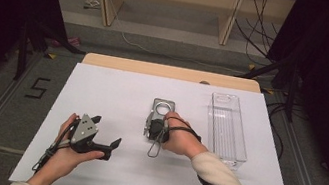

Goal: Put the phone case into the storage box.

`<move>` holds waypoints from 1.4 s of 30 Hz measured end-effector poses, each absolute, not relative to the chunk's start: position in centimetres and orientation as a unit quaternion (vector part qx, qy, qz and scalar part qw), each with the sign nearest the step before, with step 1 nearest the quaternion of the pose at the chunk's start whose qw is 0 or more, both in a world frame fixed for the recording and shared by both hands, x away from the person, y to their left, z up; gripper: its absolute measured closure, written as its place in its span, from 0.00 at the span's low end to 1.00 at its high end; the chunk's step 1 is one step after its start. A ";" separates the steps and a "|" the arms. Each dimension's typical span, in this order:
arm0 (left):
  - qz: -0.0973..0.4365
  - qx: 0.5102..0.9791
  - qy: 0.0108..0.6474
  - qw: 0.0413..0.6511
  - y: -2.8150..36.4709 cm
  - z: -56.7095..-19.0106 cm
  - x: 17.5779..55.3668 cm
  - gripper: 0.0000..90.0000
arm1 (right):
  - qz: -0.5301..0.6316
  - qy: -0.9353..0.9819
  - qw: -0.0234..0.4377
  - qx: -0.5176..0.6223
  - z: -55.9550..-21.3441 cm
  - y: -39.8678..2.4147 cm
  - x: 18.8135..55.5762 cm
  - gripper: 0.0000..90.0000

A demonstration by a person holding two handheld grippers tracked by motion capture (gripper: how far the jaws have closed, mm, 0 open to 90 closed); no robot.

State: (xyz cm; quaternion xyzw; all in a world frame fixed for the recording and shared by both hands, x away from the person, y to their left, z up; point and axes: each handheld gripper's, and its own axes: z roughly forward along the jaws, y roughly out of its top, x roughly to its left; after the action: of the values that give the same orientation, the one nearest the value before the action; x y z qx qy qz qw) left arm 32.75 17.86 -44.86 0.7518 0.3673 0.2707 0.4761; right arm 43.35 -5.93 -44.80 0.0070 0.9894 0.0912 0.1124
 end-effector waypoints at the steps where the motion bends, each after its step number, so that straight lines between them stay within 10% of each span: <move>1: 0.271 0.752 0.368 0.476 17.9 -44.9 32.8 0.03 | 0.090 0.990 0.112 0.006 -44.7 -6.0 43.3 0.99; 42: 0.273 0.746 0.378 0.476 18.1 -44.9 32.9 0.05 | 0.261 0.958 0.121 0.001 -43.2 -10.3 40.2 0.99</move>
State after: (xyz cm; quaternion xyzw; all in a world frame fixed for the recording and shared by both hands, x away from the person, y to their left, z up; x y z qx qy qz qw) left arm 32.87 18.12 -44.89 0.7457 0.3783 0.2730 0.4758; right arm 40.23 -10.33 -43.20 0.0010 0.9578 0.2609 0.1206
